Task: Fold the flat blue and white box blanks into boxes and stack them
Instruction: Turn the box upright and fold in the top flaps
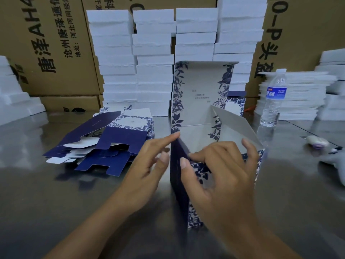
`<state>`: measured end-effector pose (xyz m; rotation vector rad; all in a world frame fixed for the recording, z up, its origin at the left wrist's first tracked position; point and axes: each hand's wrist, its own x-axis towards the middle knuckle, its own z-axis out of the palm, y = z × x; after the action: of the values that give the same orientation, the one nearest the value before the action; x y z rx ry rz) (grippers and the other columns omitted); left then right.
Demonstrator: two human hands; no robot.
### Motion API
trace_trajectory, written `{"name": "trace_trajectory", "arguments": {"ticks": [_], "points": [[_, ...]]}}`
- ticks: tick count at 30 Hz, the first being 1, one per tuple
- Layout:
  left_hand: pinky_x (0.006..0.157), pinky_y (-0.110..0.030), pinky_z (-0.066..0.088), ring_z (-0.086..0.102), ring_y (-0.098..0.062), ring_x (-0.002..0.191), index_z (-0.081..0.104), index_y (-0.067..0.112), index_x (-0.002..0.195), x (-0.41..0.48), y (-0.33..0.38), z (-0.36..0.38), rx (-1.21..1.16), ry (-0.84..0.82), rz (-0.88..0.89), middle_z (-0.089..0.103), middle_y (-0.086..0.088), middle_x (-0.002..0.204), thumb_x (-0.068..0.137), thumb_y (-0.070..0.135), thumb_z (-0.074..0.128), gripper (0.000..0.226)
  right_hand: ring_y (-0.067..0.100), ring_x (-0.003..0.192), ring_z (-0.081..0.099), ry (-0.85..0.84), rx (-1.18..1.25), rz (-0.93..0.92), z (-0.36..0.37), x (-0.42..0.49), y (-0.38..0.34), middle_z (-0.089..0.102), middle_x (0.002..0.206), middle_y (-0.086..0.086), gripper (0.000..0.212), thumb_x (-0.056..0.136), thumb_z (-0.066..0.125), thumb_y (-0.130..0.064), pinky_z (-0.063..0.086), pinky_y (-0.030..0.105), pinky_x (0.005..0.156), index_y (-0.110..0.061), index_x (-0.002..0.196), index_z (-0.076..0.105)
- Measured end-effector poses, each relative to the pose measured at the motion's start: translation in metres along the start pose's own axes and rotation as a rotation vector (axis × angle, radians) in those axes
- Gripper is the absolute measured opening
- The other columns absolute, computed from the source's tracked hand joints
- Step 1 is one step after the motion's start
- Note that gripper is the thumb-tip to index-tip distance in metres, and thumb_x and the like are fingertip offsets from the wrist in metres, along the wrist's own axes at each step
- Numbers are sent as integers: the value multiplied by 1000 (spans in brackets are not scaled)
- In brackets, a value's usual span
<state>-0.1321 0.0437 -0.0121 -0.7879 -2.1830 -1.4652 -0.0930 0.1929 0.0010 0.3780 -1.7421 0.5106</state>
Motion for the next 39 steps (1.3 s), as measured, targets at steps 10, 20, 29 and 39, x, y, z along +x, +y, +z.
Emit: {"name": "trace_trajectory", "arguments": {"ticks": [10,20,29,39], "points": [[76,-41,30,40,-17,73,56,30,65,5,22,11,-384,54,-86,44,4,74,77,52,52,25,20,65,59,52,-72,-127,1,-6,-3,54,59,-2,33,89,51,-23,29,42,101,-13,58,55],[74,-31,34,45,-9,73,59,32,68,6,21,9,-337,64,-72,47,9,76,83,49,49,25,22,52,45,36,-5,-227,-1,0,-1,43,52,-1,36,89,50,-17,37,37,78,-14,54,46],[69,-19,33,42,-2,71,55,39,63,12,16,4,-187,170,-95,44,13,77,87,43,41,28,21,52,43,34,58,-240,-3,-2,-1,41,52,0,40,92,47,-20,38,38,82,-13,52,47],[73,-12,36,48,-2,80,55,32,73,12,11,2,-102,282,-60,52,6,85,91,40,41,24,21,52,43,35,103,-274,-4,-3,-2,44,52,0,44,94,45,-21,36,36,84,-11,51,49]]}}
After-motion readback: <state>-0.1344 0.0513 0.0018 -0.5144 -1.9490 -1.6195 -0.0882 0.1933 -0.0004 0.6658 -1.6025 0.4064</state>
